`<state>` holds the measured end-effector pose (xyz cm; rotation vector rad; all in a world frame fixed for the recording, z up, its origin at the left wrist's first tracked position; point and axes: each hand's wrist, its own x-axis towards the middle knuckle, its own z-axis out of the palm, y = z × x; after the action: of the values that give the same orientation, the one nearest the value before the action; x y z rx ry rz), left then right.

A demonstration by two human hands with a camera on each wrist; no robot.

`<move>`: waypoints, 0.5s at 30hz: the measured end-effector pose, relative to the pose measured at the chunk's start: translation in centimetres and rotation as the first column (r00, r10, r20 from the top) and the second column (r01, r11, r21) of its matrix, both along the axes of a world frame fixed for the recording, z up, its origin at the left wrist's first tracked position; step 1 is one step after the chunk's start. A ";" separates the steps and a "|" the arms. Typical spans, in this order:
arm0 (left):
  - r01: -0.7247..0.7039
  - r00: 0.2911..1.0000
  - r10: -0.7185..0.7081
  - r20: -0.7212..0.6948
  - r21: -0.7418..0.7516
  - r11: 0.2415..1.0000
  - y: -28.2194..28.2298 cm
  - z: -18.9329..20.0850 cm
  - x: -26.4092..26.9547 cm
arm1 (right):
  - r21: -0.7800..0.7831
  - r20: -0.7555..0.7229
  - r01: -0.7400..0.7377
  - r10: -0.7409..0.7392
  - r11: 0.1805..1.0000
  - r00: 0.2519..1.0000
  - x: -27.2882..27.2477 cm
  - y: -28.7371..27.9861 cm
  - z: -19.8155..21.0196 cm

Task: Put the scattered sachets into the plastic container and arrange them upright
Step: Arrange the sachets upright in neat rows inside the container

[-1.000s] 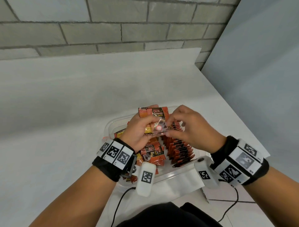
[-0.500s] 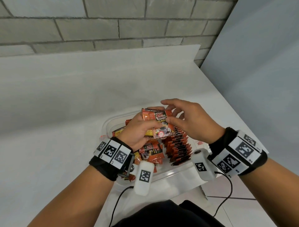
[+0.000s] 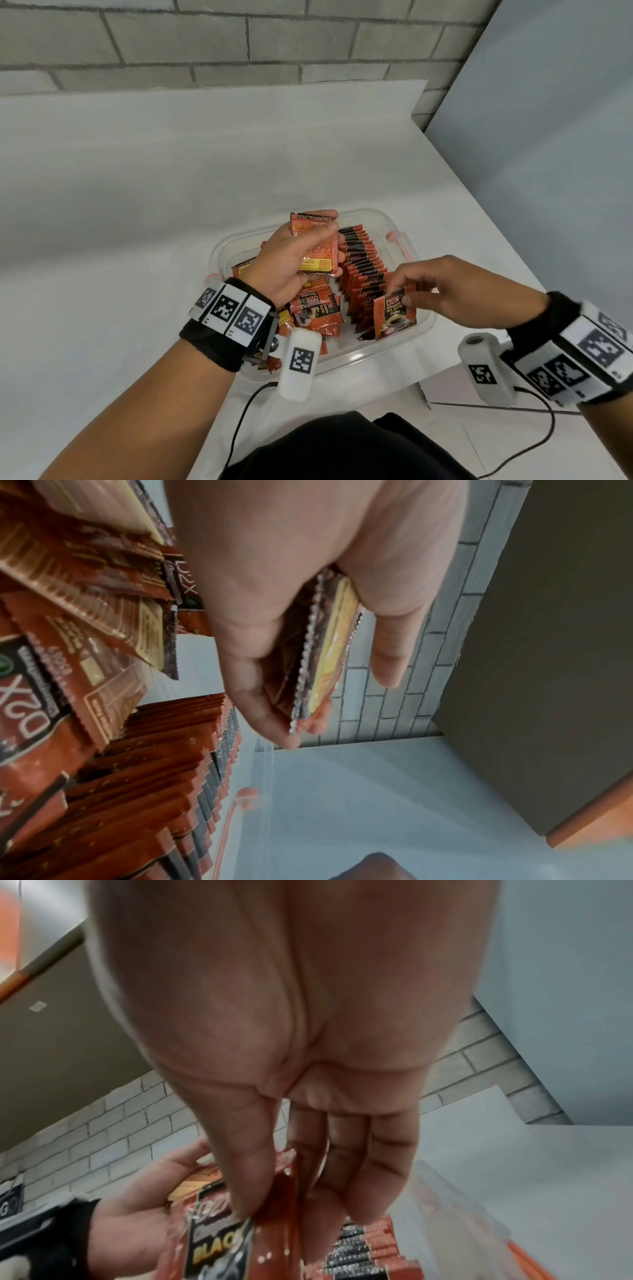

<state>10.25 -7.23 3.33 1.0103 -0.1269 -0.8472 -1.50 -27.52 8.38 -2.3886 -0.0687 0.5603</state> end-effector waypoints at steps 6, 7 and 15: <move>0.007 1.000 -0.007 0.001 0.020 1.000 -0.1 -0.1 0.0 | -0.117 0.011 -0.077 0.079 0.990 0.997 -0.7 0.2 -1.3; 0.007 1.000 -0.007 0.001 0.021 1.000 -0.1 -0.1 0.0 | -0.147 0.034 -0.082 0.088 0.986 0.996 -0.8 0.3 -1.5; 0.003 1.000 -0.003 -0.007 0.020 1.000 -0.1 -0.1 0.0 | -0.408 0.127 -0.140 0.208 0.902 0.970 -0.8 1.0 -2.3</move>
<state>10.21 -7.33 3.26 1.0262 -0.1137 -0.8563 -2.28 -26.54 6.05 -2.8454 -0.2705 0.4883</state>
